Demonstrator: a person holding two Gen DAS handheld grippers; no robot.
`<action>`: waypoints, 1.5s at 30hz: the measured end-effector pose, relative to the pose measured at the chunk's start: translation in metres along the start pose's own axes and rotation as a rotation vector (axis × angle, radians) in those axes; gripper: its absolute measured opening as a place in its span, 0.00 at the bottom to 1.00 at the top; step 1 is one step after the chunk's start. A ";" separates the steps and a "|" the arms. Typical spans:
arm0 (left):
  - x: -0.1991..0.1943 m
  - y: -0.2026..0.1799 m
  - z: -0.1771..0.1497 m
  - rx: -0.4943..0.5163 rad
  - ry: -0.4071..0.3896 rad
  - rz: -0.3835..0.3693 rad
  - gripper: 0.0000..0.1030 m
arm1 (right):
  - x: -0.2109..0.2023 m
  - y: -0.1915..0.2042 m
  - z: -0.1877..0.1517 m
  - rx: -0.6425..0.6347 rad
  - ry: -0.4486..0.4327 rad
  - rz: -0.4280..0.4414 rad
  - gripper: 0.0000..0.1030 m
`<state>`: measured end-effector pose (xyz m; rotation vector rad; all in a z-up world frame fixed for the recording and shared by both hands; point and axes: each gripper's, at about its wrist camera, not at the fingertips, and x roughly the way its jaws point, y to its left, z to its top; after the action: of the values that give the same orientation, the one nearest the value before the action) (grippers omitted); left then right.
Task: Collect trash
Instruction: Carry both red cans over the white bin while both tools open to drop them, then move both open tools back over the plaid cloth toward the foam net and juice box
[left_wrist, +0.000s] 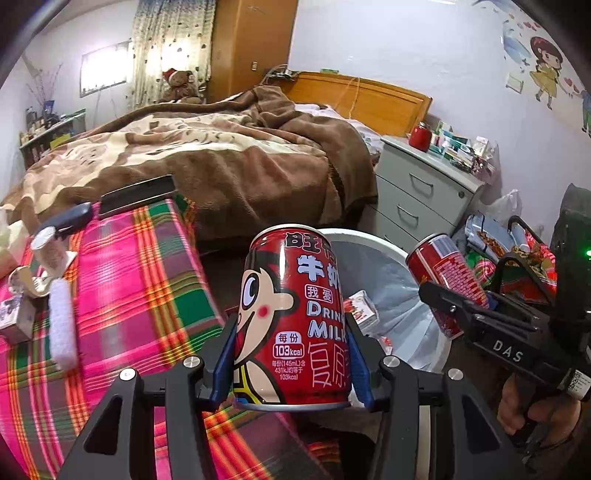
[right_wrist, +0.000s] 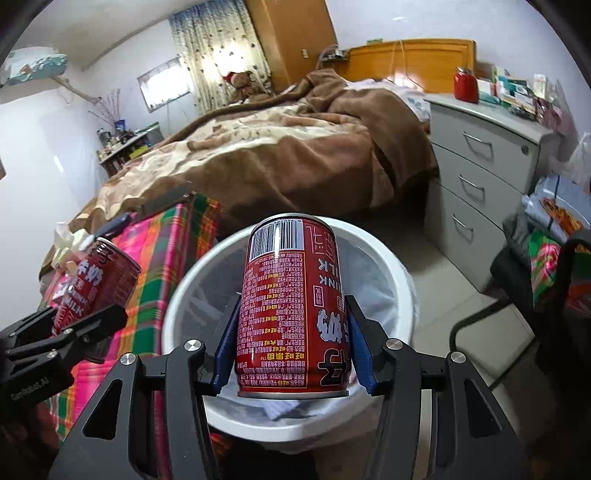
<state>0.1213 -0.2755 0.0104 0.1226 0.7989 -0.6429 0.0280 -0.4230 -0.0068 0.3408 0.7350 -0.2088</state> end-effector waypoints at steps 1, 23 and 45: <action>0.004 -0.003 0.000 0.005 0.008 -0.001 0.51 | 0.002 -0.003 0.000 0.008 0.008 -0.008 0.52; 0.039 -0.010 0.001 -0.017 0.040 -0.017 0.65 | 0.007 -0.018 -0.002 0.022 0.029 -0.047 0.60; -0.012 0.024 -0.010 -0.064 -0.027 0.033 0.65 | -0.004 0.023 0.000 -0.015 -0.024 -0.001 0.60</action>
<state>0.1222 -0.2469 0.0088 0.0682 0.7897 -0.5865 0.0323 -0.4014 0.0014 0.3230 0.7129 -0.2082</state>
